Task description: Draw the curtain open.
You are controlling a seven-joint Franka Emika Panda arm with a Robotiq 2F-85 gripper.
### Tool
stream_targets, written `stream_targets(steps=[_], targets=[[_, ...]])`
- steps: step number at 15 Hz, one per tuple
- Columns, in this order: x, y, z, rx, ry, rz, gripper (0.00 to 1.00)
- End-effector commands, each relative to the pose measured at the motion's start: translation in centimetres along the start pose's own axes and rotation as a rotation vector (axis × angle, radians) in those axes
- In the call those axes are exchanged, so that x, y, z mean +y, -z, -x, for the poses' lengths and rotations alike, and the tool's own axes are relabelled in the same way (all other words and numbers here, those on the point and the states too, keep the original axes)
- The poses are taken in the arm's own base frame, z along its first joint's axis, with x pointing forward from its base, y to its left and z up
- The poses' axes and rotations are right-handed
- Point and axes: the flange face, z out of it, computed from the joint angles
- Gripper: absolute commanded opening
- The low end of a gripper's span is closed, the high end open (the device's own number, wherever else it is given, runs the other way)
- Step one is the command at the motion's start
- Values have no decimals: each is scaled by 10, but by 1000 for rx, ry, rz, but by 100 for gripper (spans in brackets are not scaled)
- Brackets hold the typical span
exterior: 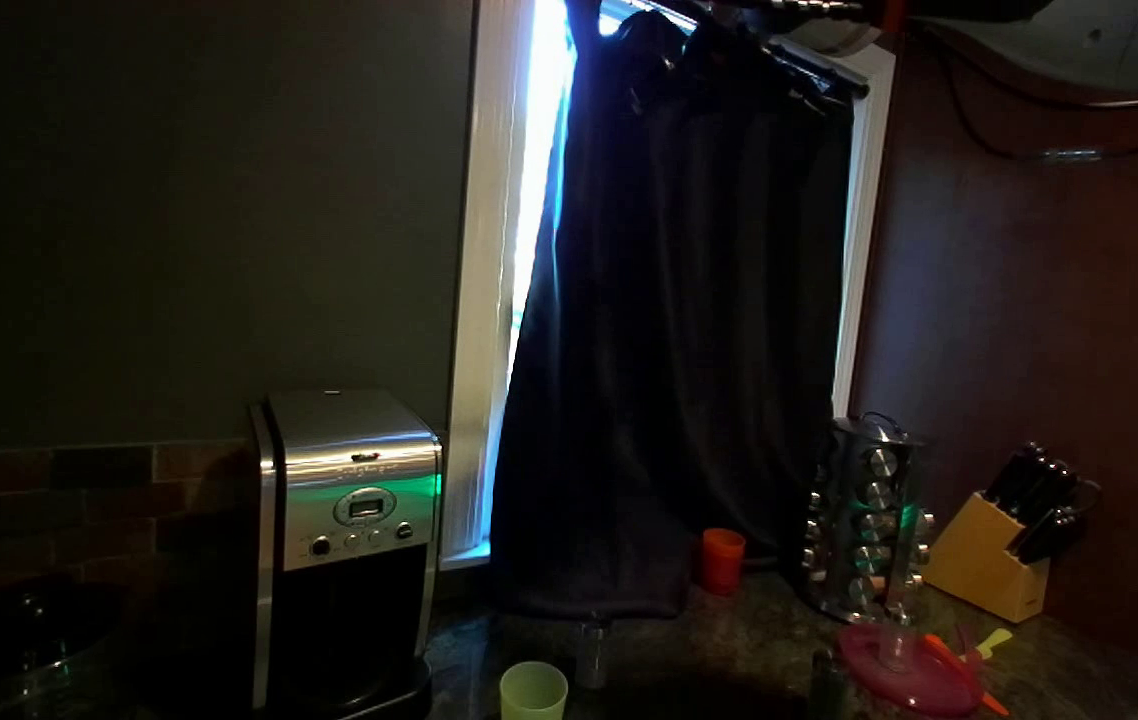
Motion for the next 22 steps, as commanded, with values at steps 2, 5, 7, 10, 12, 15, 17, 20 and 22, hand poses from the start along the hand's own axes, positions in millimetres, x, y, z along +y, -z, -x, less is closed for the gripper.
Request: stream_targets(steps=[2,5,7,10,12,15,17,20,22], targets=[[-16,-40,-28,76,1,-51,100],[-30,-57,-38,112,-4,-71,100],[-34,-67,-40,128,-11,-44,100],[-39,-82,-44,170,-19,-43,100],[-44,-90,-46,203,-16,-35,100],[-41,-102,-45,229,-11,2,66],[-38,-107,-43,228,-7,13,49],[-30,-110,-42,221,-11,9,26],[-29,-111,-41,218,-7,-10,11]])
